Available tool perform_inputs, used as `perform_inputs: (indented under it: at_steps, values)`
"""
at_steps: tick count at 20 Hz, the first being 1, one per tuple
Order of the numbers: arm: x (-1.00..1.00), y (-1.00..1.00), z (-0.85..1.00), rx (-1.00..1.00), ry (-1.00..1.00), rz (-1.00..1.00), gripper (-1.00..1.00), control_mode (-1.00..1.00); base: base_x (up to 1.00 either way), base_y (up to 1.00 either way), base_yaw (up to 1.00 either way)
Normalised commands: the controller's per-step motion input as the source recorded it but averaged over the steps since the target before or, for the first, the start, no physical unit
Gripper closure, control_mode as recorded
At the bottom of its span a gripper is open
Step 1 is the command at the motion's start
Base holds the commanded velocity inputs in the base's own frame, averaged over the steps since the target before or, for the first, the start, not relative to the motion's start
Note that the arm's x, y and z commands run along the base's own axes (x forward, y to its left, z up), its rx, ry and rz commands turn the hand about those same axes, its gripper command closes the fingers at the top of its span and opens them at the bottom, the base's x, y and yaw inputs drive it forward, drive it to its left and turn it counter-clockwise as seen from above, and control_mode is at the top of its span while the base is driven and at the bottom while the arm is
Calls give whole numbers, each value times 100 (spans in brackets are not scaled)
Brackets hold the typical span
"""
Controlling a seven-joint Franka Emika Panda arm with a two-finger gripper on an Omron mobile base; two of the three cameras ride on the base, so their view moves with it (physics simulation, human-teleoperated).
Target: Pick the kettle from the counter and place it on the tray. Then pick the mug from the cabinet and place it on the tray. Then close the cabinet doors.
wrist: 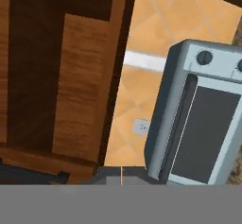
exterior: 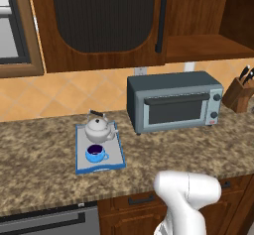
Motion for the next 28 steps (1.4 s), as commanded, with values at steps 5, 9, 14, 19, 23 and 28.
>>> perform_inputs:
  at_steps: [5,9,14,19,23,28]
  values:
    - [-1,-53,0,43,-8,0,100,-100,0,0,0]
    - [-10,-59,0,34,0,0,100,-100,0,0,0]
    - [0,-44,-8,34,-4,0,100,-100,0,0,0]
    - [5,-31,0,27,-10,0,100,-100,0,0,0]
    - [15,-25,2,26,-8,0,100,-100,0,0,0]
    - [14,-29,9,25,-9,0,100,-100,0,0,0]
